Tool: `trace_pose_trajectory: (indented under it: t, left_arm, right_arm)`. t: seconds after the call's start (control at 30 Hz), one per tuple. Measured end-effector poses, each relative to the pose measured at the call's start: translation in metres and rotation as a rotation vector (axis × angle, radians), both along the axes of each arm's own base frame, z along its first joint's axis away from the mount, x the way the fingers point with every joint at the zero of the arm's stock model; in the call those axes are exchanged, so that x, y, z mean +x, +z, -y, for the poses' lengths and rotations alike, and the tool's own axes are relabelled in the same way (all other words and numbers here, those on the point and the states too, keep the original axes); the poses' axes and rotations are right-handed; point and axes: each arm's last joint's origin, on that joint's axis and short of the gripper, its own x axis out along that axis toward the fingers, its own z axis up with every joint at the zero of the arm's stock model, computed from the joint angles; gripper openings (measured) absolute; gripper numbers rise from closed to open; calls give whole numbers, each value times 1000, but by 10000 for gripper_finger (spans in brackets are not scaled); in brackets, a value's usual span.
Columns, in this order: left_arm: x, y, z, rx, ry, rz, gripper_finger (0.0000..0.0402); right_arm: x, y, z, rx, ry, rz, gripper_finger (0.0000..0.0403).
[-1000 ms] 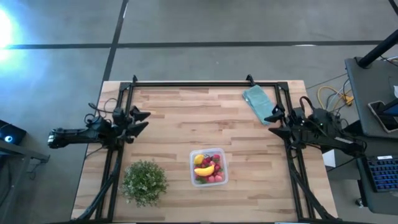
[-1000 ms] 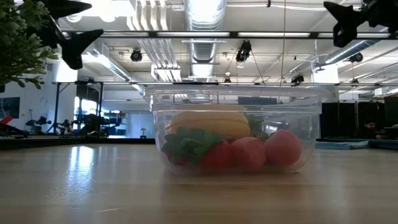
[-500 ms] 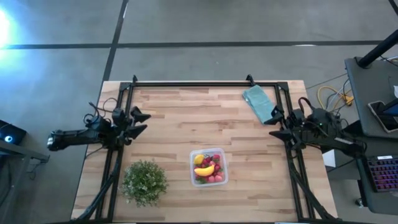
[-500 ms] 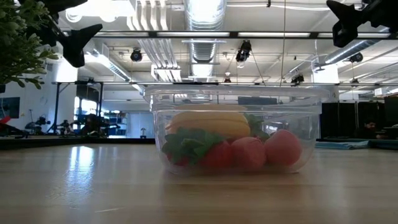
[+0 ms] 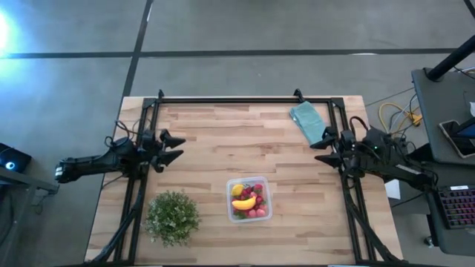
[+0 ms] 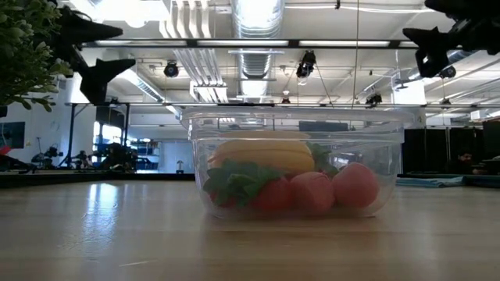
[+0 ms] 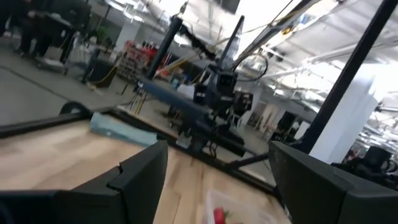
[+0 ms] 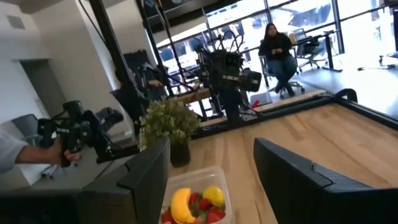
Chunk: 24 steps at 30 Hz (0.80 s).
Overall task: Pick and placing Produce into tupperware
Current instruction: Return to Home Position
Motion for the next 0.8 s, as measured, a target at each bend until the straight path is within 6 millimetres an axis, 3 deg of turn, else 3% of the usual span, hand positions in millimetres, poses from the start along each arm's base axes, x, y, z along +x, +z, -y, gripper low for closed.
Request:
trace_pose_trajectory:
  t: [0.27, 0.57, 0.8]
  left_arm:
    - [1, -4, 0, -57, -7, -39, 265]
    - [1, -4, 0, -58, -6, -38, 265]
    - [1, -5, 0, -58, -5, -39, 265]
  right_arm:
    - [7, -18, 2, 22, 5, -31, 224]
    - [18, -44, 4, 101, 48, 68, 224]
    - [17, -37, -8, 121, 221, 122, 224]
